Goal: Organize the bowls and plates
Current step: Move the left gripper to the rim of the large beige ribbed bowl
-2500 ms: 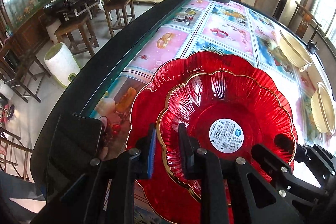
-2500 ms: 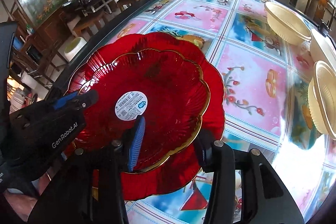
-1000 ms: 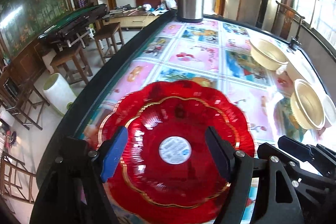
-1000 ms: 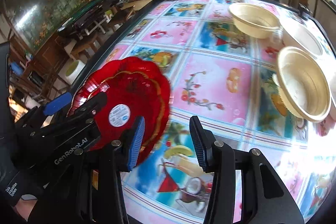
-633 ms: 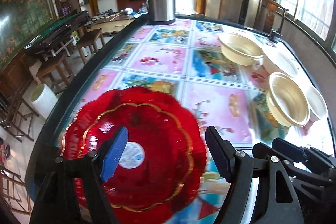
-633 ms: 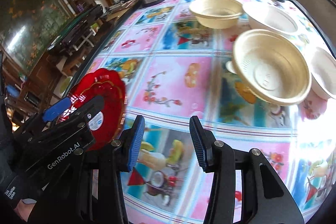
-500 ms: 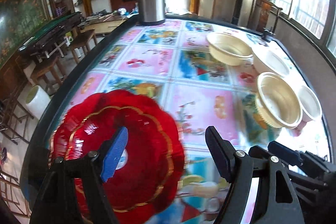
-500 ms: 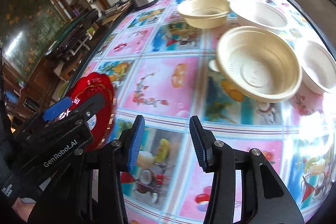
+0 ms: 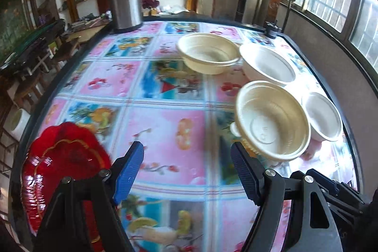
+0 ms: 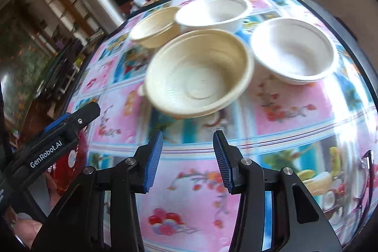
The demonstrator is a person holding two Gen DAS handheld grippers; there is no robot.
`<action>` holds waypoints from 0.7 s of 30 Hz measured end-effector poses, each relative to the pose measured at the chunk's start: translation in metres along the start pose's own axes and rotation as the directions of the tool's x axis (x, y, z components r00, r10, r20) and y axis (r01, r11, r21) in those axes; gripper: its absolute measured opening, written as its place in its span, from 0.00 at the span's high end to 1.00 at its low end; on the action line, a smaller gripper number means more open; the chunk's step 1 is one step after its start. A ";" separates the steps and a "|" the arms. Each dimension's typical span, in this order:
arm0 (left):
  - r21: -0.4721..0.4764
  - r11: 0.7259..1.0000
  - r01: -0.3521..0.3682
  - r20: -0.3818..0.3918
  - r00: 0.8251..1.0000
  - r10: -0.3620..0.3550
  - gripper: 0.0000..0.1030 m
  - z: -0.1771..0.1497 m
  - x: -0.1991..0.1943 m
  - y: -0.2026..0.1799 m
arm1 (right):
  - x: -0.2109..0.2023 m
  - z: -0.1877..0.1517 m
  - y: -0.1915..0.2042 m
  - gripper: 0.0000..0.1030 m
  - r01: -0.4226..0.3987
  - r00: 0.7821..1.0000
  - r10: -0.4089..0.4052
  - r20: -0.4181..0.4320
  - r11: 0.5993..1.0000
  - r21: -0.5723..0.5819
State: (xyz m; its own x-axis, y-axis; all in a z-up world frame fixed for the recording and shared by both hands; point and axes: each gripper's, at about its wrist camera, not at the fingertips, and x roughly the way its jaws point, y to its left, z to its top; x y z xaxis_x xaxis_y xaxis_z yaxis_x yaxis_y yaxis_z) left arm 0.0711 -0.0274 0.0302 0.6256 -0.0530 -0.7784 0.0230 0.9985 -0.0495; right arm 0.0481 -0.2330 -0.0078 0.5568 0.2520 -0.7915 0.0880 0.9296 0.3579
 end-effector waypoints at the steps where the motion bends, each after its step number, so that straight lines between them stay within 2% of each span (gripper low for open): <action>1: 0.006 1.000 0.004 0.001 1.000 -0.004 0.26 0.002 0.002 -0.004 | -0.001 0.001 -0.005 0.57 0.003 1.000 -0.003 0.003 1.000 0.012; 10: 0.060 0.998 0.029 -0.012 1.000 -0.028 0.26 0.021 0.019 -0.036 | -0.007 0.016 -0.043 0.57 0.020 0.999 -0.023 0.032 0.995 0.101; 21: 0.092 0.996 0.012 -0.015 1.000 -0.011 0.26 0.027 0.038 -0.055 | 0.004 0.033 -0.050 0.57 0.040 0.999 -0.043 0.026 0.993 0.112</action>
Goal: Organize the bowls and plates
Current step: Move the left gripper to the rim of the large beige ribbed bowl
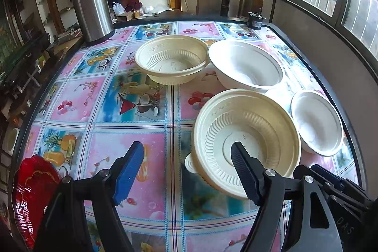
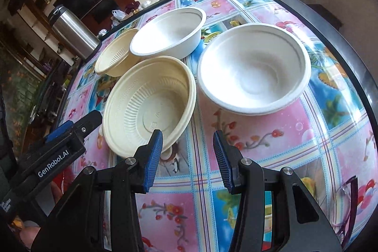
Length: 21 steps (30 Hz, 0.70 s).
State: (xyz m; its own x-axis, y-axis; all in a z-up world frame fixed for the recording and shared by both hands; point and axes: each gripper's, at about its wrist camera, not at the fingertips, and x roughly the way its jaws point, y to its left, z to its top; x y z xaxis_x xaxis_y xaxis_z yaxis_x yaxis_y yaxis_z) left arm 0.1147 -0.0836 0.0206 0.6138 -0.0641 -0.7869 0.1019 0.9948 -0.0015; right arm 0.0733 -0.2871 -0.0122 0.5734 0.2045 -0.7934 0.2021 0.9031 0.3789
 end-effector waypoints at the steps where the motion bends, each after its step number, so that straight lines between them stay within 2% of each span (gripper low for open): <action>1: 0.001 1.000 -0.002 -0.001 1.000 0.002 0.26 0.001 0.002 0.000 | 0.002 0.001 0.001 0.57 0.005 1.000 -0.005 -0.001 1.000 -0.002; 10: 0.000 1.000 -0.013 -0.015 1.000 0.013 0.26 0.007 0.019 -0.002 | 0.023 0.012 0.002 0.57 0.047 0.999 -0.047 -0.020 0.999 -0.017; 21: 0.004 1.000 -0.017 -0.025 1.000 0.017 0.26 0.013 0.037 -0.005 | 0.034 0.019 0.001 0.57 0.053 0.998 -0.053 -0.031 0.999 -0.013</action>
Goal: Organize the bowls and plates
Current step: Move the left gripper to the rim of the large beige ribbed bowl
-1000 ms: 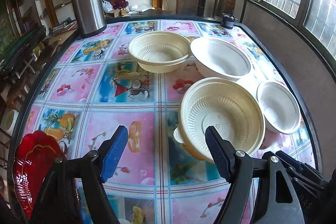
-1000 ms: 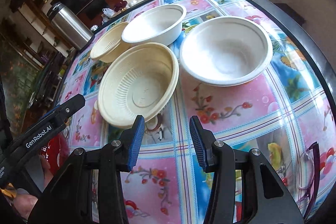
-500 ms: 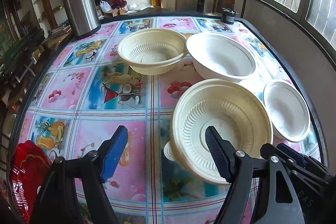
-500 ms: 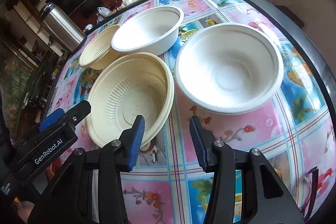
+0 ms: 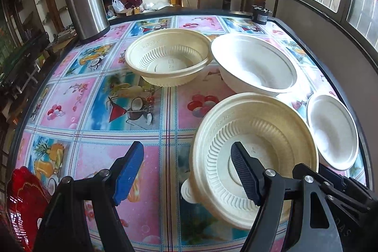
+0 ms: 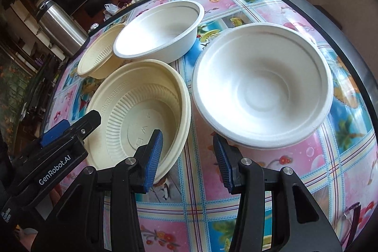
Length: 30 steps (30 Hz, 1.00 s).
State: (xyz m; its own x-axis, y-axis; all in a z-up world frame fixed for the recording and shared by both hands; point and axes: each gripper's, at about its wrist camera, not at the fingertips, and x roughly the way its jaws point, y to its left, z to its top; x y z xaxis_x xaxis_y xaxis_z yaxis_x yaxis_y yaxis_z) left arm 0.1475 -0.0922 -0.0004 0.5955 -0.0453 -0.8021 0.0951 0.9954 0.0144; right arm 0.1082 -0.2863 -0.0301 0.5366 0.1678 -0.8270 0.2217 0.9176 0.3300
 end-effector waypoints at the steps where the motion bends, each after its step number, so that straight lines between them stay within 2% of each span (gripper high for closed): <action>1: 0.001 1.000 0.001 -0.001 1.000 -0.001 0.26 0.001 0.002 -0.001 | 0.001 0.001 0.001 0.57 0.000 1.000 0.000 -0.002 1.000 -0.001; 20: 0.005 1.000 0.007 -0.024 1.000 -0.007 0.26 0.007 0.018 -0.005 | 0.013 0.013 0.012 0.57 -0.011 1.000 0.011 -0.014 0.999 -0.037; 24: 0.006 1.000 0.017 -0.041 0.999 -0.017 0.27 0.007 0.023 -0.007 | 0.014 0.014 0.015 0.57 -0.007 1.000 0.008 0.007 0.998 -0.065; 25: 0.006 1.000 0.016 -0.039 0.999 -0.015 0.29 0.006 0.024 -0.007 | 0.012 0.014 0.015 0.61 -0.010 1.000 0.012 0.020 0.998 -0.070; 26: 0.008 1.000 0.008 -0.040 0.999 -0.008 0.37 0.006 0.025 -0.008 | 0.013 0.015 0.015 0.72 -0.010 1.000 0.011 0.022 0.997 -0.078; 27: 0.013 1.000 0.003 -0.052 0.999 -0.002 0.63 0.006 0.027 -0.008 | 0.013 0.014 0.015 0.77 -0.020 1.000 0.022 0.020 0.997 -0.078; 28: 0.015 1.000 0.001 -0.076 0.997 0.001 0.78 0.005 0.030 -0.008 | 0.013 0.014 0.014 0.82 -0.035 0.999 0.037 0.023 0.997 -0.073; 30: 0.004 1.000 0.003 -0.090 0.996 -0.003 0.78 0.004 0.033 -0.005 | 0.012 0.013 0.013 0.85 -0.035 0.999 0.038 0.034 0.996 -0.079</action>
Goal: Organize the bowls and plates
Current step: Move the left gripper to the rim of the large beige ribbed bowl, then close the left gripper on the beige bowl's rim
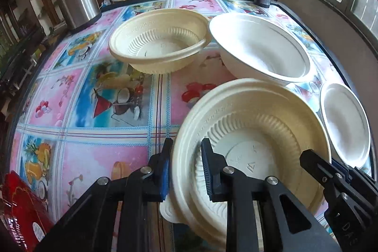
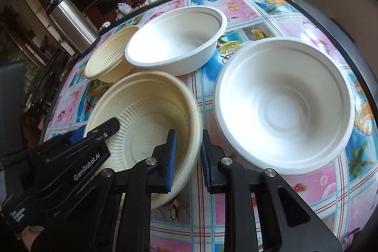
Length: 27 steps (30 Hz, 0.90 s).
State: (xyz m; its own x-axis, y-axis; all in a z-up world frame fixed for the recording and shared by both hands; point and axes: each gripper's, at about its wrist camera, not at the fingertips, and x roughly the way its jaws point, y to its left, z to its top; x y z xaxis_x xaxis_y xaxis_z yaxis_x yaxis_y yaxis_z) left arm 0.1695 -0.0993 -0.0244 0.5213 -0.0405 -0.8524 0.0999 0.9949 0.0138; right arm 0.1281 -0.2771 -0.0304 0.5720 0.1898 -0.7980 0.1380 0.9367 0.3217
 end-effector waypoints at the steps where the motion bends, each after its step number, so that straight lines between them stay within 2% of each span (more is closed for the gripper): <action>1: -0.004 1.000 0.003 0.001 1.000 -0.003 0.78 -0.001 -0.001 0.001 | 0.000 -0.001 0.000 0.85 -0.011 1.000 0.011 0.002 1.000 -0.003; 6: -0.042 0.999 0.034 -0.004 0.999 -0.034 0.78 -0.008 -0.013 0.012 | -0.012 -0.007 0.007 0.85 -0.031 0.999 0.032 0.019 0.999 -0.018; 13: -0.078 0.997 0.015 0.035 0.999 -0.012 0.78 -0.022 -0.061 0.038 | -0.052 -0.014 0.042 0.85 -0.078 0.994 0.083 0.066 0.994 -0.081; 20: -0.140 0.988 -0.057 0.069 0.995 0.067 0.78 -0.046 -0.102 0.092 | -0.071 -0.032 0.099 0.85 -0.150 0.984 0.163 0.070 0.975 -0.163; 27: -0.254 0.958 -0.136 0.060 0.986 0.156 0.79 -0.078 -0.124 0.165 | -0.066 -0.062 0.179 0.85 -0.230 0.970 0.243 0.008 0.930 -0.286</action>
State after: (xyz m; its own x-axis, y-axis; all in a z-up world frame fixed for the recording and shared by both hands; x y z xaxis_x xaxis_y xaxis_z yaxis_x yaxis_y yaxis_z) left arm 0.0547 0.0771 0.0428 0.5802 0.1094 -0.8071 -0.1905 0.9817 -0.0038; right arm 0.0652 -0.1037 0.0486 0.5947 0.4092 -0.6920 -0.2350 0.9117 0.3371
